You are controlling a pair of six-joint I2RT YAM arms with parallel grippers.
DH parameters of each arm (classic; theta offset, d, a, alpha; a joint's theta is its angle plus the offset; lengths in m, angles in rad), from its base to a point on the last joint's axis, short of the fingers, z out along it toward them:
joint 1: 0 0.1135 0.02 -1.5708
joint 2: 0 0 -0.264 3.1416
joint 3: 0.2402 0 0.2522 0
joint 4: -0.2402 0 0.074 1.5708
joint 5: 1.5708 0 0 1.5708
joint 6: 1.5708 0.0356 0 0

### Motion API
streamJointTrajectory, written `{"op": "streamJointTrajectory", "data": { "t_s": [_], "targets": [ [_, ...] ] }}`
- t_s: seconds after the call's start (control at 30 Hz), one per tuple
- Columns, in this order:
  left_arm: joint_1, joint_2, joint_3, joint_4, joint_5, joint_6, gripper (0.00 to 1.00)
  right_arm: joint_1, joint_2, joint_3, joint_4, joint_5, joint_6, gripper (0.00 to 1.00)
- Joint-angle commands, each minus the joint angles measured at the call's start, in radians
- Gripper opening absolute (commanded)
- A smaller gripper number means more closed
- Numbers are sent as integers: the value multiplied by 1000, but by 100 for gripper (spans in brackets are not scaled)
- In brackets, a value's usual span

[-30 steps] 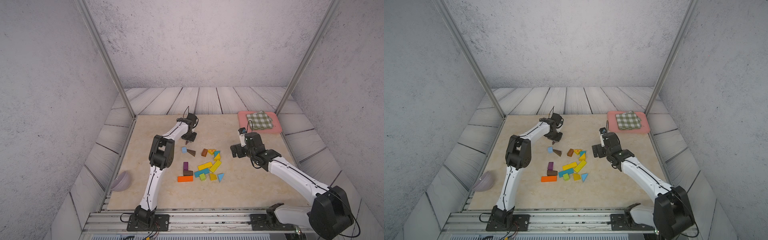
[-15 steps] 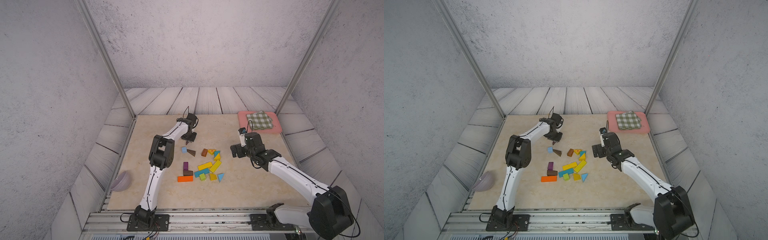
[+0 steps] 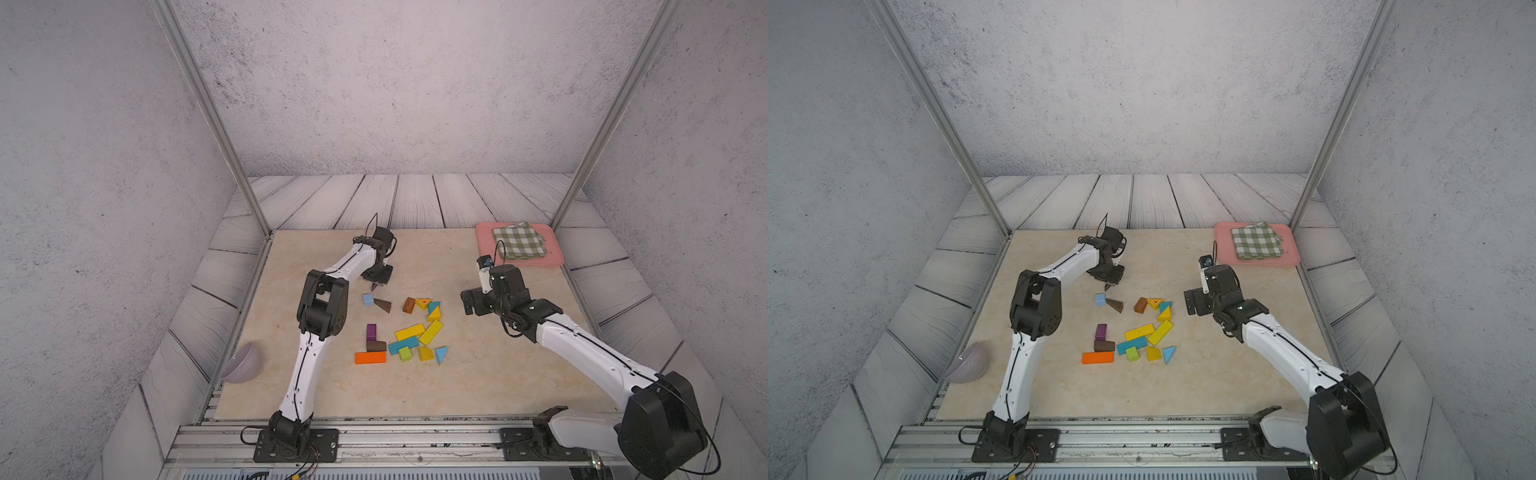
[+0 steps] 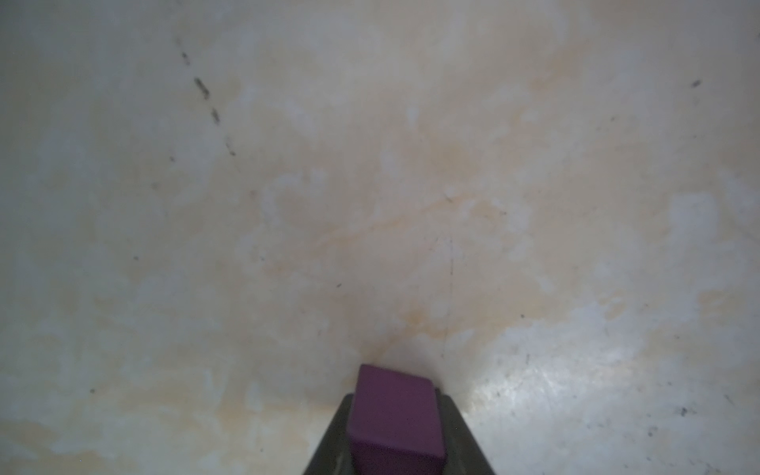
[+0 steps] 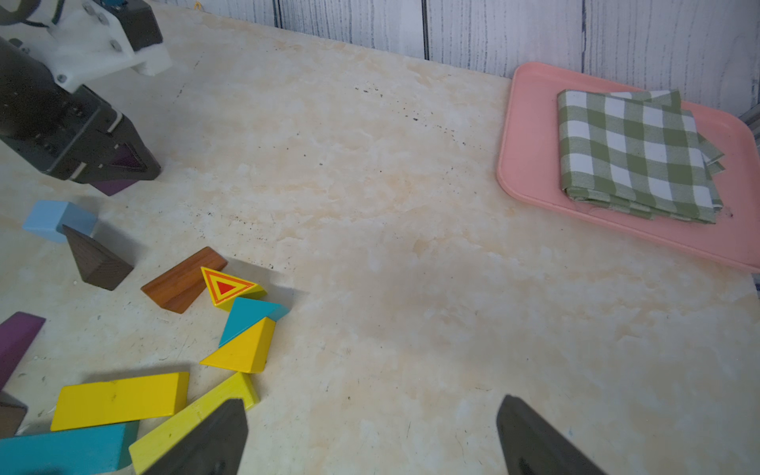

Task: Assemble a small pinwheel with building blocks
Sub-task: Assemble the building block at the center of the board.

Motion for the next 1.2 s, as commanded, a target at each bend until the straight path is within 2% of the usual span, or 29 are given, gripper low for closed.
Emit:
{"op": "streamJointTrajectory", "data": {
  "t_s": [0.0, 0.2, 0.33, 0.5, 0.67, 0.77, 0.83, 0.87, 1.07, 1.17],
  "targets": [
    [-4, -25, -33, -61, 7, -6, 25, -2, -32, -9, -1, -6, 16, 99],
    [-4, -22, -30, -67, 13, -11, 25, -1, -33, -9, 1, -12, 17, 99],
    [-6, -28, -27, -71, 12, -16, 30, -3, -34, -10, -1, -10, 17, 99],
    [-7, -47, -2, -95, 5, -23, 56, -2, -35, -10, -2, -9, 20, 99],
    [-7, -88, 34, -120, 5, -36, 61, -3, -49, -11, -6, 3, 28, 99],
    [-9, -124, 58, -140, 2, -48, 72, -2, -70, -13, -8, 5, 42, 99],
    [-9, -157, 65, -147, 0, -57, 90, -1, -92, -20, -3, -21, 49, 99],
    [-9, -173, 65, -148, 0, -61, 96, -3, -101, -24, 1, -32, 52, 99],
    [-9, -333, 19, -189, -63, -136, 96, -2, -174, -76, 42, -152, 40, 99],
    [-13, -526, -173, -152, -138, -261, 96, -3, -214, -107, 66, -294, 49, 99]
  ]
}}
